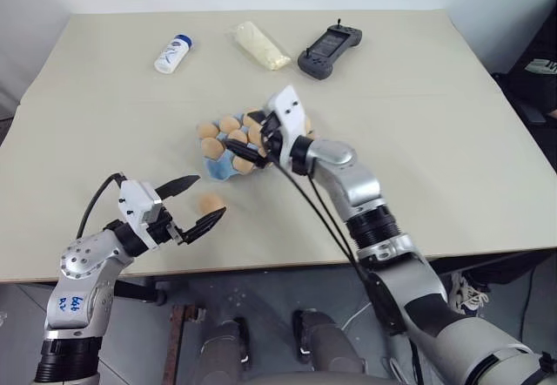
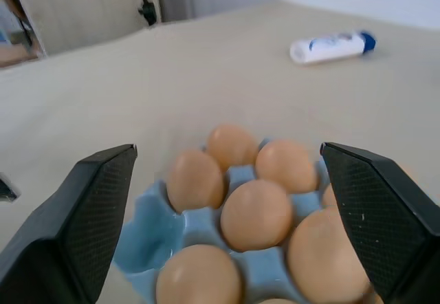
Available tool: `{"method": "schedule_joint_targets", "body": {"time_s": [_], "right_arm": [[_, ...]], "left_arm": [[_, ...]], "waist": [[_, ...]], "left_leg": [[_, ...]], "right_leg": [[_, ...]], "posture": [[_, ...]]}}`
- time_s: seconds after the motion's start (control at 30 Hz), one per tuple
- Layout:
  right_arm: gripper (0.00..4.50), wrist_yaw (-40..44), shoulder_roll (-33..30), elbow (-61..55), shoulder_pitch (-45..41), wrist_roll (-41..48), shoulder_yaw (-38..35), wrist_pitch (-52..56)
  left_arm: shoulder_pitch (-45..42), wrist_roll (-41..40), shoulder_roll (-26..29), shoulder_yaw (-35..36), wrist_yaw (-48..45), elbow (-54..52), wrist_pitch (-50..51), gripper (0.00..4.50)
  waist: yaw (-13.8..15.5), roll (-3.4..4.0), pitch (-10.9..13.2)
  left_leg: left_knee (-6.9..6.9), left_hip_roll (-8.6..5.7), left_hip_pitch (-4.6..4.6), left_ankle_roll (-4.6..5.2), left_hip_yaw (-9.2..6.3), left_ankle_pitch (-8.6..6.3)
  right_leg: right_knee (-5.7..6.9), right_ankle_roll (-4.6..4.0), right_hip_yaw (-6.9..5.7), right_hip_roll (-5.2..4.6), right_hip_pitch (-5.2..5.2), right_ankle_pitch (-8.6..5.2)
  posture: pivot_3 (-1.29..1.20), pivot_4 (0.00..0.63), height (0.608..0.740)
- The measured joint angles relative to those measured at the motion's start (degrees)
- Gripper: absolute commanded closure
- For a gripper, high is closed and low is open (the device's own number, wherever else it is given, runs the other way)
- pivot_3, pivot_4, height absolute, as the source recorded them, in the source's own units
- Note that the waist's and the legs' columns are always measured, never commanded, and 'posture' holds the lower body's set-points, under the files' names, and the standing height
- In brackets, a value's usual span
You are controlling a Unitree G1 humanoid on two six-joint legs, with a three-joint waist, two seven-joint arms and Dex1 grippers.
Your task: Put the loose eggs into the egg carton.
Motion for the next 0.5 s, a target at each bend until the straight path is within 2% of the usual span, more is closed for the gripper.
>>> {"method": "schedule_joint_targets", "body": {"time_s": [0.2, 0.5], "right_arm": [[0.02, 10.62, -9.33, -4.14, 6.32, 3.60, -2.64, -2.42], [0.02, 26.71, -18.33, -1.51, 10.38, 7.24, -4.81, -8.45]], "left_arm": [[2.84, -0.65, -0.55, 3.93, 3.56, -3.24, 0.60, 0.00], [7.94, -2.12, -6.85, 11.30, 12.29, -6.90, 0.33, 0.00]], "waist": [[-0.04, -0.01, 0.00], [0.01, -0.01, 0.00]], "left_leg": [[-0.05, 0.00, 0.01, 0.13, 0.02, 0.01], [0.00, 0.02, 0.09, 0.31, 0.07, 0.10]], "right_leg": [[-0.19, 0.01, 0.00, 0.01, 0.07, 0.00], [-0.17, 0.04, 0.07, 0.07, 0.16, 0.02]], "posture": [[0.00, 0.150, 0.740], [0.00, 0.150, 0.740]]}}
